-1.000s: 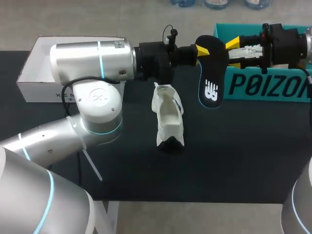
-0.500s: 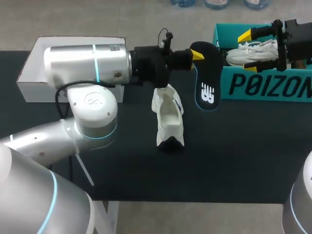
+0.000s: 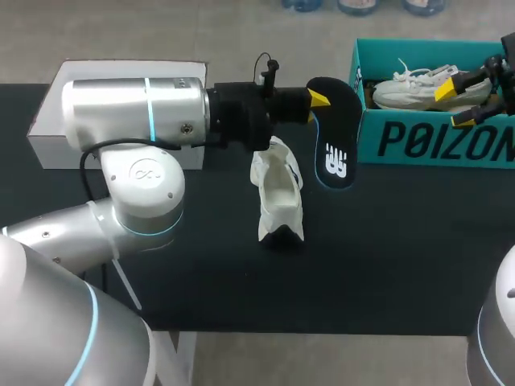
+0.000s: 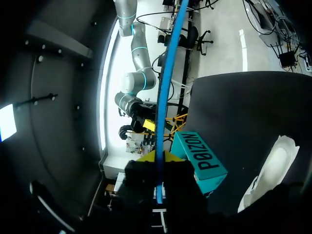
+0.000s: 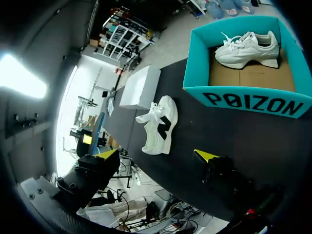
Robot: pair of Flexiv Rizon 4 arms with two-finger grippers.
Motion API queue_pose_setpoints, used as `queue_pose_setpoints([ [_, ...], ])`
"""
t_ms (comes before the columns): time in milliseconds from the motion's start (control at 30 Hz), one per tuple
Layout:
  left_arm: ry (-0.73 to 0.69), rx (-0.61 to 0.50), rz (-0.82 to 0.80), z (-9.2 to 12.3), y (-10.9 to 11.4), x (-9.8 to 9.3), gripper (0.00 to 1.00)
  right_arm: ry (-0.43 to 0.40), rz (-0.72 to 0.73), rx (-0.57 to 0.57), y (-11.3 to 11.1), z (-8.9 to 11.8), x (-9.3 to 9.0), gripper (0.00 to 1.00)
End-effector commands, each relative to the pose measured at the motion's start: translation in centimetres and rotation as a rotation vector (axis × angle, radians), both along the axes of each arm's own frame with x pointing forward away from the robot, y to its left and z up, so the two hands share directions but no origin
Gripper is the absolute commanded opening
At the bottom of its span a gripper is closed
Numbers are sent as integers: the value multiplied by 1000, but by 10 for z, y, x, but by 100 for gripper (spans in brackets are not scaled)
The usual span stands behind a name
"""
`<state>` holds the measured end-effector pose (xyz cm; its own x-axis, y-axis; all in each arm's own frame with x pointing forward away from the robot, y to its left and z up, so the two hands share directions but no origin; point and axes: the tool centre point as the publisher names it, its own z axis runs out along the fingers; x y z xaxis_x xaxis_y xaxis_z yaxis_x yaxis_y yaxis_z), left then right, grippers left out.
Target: Take the shoe out of the shoebox, open the shoe tongue, remove and reinsert the insole, then place the shoe into the shoebox
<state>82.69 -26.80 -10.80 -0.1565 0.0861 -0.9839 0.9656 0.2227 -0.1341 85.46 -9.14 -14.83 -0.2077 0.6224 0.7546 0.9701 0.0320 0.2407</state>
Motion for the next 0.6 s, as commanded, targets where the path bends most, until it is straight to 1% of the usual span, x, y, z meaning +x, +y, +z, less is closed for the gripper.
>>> queue_pose_setpoints([
  [33, 3, 7, 2, 2, 5, -2, 0, 31, 16, -94, -12, 34, 6, 100],
  [67, 3, 6, 3, 2, 5, -2, 0, 47, 9, -79, -12, 39, 8, 100],
  [133, 4, 4, 4, 1, 5, -3, 0, 55, -29, -71, -12, 45, 11, 100],
  [200, 5, 0, 6, 1, 4, -4, 0, 57, -87, -86, -8, 51, 13, 100],
  [267, 7, -1, 5, 0, 4, -5, 0, 94, -107, -41, -4, 57, 14, 100],
  [300, 7, 0, 4, -1, 3, -5, 0, 94, -112, -27, -3, 61, 14, 100],
  [333, 8, 1, 4, -1, 3, -5, 0, 69, -99, -27, -1, 64, 13, 100],
  [500, 8, 4, -3, 0, 2, -4, 0, 68, -105, -7, 4, 73, 12, 100],
  [600, 11, 2, -2, 0, 0, -4, 0, 78, -114, -21, 5, 74, 12, 100],
])
